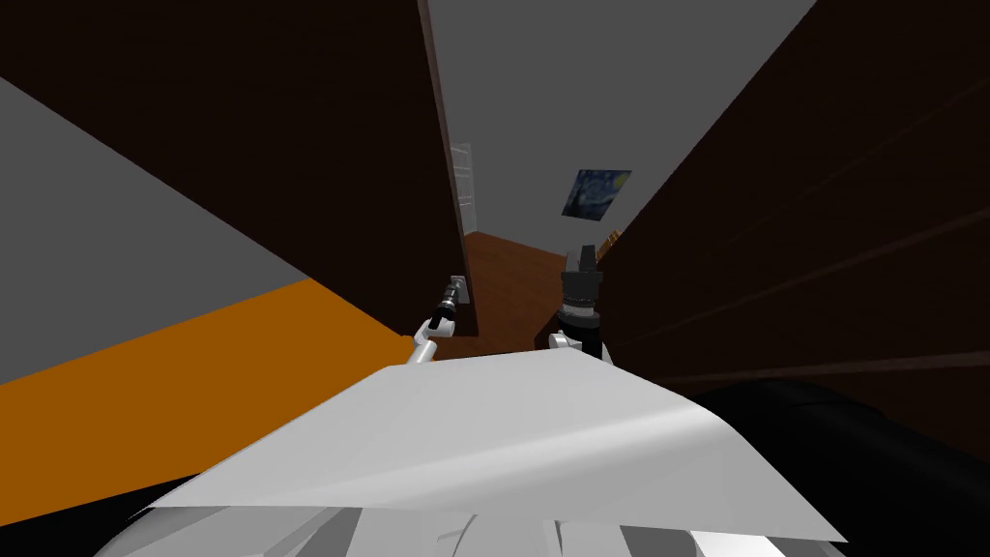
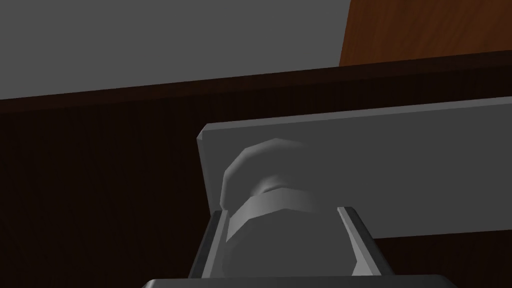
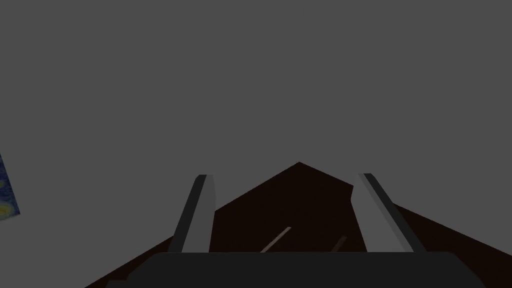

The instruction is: Push the door open

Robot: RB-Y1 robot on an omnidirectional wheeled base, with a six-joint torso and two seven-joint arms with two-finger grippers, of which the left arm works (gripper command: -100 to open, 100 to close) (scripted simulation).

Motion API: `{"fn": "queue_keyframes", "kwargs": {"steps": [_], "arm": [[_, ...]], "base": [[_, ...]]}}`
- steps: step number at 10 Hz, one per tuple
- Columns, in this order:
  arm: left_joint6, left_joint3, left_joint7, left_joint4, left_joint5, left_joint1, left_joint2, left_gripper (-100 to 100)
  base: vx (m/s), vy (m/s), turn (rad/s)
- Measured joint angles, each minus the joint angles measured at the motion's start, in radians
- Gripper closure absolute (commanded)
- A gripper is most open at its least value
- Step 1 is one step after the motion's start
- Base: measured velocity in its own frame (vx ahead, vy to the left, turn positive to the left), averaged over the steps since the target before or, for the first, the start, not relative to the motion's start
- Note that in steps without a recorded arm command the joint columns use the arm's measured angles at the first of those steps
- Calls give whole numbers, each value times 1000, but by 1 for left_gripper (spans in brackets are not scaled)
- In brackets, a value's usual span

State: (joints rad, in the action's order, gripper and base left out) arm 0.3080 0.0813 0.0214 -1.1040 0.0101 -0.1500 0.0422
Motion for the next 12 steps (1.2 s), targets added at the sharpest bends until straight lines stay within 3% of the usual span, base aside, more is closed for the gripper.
{"fn": "queue_keyframes", "kwargs": {"steps": [2,3,7,10,12], "arm": [[7,0,-12,-3,11,-1,17,100],[7,1,-19,-9,18,-1,28,-100],[3,11,-36,-23,12,12,13,-100],[3,21,-57,-32,6,23,-40,-100],[-2,26,-61,-44,5,30,-65,-100]], "base": [[230,23,233],[-1,82,88],[-210,77,32],[-219,-36,45],[-128,-154,32]]}}
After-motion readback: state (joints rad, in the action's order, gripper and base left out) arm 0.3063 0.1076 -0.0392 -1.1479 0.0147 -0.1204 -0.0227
